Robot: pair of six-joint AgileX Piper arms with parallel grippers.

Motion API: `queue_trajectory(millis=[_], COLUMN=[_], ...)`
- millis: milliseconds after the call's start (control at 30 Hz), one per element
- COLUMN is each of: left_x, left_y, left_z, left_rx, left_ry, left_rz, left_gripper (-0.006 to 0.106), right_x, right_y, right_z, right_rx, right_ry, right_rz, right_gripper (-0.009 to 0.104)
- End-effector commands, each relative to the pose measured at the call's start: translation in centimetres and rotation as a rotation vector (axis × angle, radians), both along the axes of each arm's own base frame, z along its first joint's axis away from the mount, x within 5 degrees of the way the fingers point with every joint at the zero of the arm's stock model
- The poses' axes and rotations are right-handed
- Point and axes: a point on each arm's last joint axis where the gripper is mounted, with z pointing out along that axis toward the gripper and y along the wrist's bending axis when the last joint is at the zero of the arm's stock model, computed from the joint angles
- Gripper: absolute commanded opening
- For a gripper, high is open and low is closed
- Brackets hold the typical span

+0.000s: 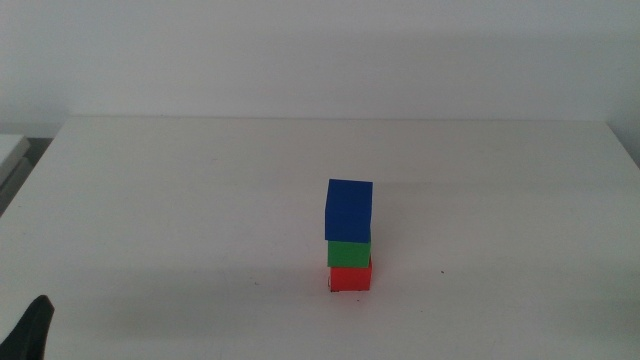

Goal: Stack red cubes first, then green, then blue cubes in a specific spot.

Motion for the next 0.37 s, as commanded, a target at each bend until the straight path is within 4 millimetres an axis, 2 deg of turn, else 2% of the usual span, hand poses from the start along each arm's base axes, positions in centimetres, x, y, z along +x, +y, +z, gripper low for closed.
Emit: queue_trajectory(millis=[0,333], left_x=[-0.02,-0.02], left_y=[0.03,0.03], left_z=[0.15,0.15], left_rx=[0.009,0.015], left_ry=[-0.018,-0.018], left_rz=[0.003,0.003], left_gripper=[0.094,0.094], right_x=[-0.01,-0.01], right_y=[-0.05,-0.05], right_z=[0.01,0.01], right_rx=[-0.016,-0.016], right_ry=[-0.012,-0.012], right_rz=[-0.006,-0.006], right_gripper=[0.078,0.078])
